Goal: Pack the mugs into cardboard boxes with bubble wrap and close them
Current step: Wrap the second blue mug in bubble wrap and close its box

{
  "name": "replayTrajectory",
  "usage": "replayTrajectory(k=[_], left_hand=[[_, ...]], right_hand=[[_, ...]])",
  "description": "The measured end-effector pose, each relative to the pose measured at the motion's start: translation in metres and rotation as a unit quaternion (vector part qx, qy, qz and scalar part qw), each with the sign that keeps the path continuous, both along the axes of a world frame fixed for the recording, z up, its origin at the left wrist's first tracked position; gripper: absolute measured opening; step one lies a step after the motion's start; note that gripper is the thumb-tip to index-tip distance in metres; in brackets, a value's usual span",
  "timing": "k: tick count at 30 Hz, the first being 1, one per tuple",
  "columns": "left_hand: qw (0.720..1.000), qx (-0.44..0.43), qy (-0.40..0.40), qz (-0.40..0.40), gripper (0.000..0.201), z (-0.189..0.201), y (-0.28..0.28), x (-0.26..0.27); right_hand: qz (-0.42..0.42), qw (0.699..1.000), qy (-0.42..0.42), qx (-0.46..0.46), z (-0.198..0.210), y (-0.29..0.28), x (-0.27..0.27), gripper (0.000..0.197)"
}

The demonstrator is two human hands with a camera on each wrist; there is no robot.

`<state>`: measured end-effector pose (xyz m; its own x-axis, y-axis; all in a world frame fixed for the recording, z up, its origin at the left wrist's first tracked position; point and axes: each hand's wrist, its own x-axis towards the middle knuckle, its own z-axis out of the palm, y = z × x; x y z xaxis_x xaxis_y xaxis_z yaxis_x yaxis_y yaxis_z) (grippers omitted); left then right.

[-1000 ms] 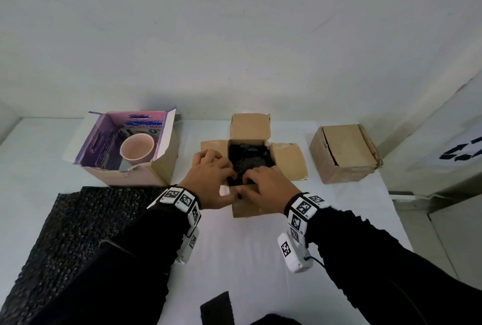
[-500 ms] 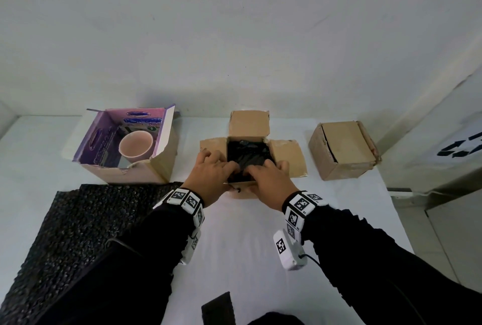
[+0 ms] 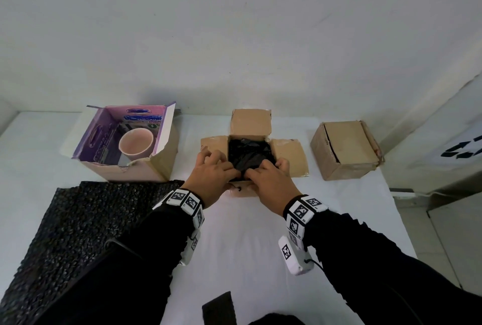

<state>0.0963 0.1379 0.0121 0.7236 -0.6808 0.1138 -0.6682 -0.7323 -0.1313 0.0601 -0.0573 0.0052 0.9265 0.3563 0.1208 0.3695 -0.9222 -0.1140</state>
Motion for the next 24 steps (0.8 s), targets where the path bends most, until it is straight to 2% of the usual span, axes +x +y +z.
replayTrajectory(k=[8,12,15,20,24], left_hand=[[0.996,0.082,0.018,0.024,0.013,0.004,-0.007,-0.002],[0.988,0.133,0.034,0.068,0.015,0.02,-0.016,0.001],[0.983,0.159,0.032,0.085,0.019,0.028,-0.019,0.002],[0.987,0.118,0.055,0.092,0.03,0.024,-0.018,-0.004],[0.987,0.12,0.051,0.098,0.033,0.024,-0.023,-0.005]], right_hand=[[-0.013,0.999,-0.005,-0.047,-0.003,-0.001,0.0,0.003],[0.018,0.999,0.017,-0.04,0.011,-0.006,0.004,0.016],[0.007,0.999,-0.017,-0.049,0.024,-0.024,0.004,0.035],[0.014,0.994,0.004,-0.105,0.017,-0.039,0.002,0.042],[0.018,0.994,0.014,-0.104,0.015,-0.029,0.003,0.046]])
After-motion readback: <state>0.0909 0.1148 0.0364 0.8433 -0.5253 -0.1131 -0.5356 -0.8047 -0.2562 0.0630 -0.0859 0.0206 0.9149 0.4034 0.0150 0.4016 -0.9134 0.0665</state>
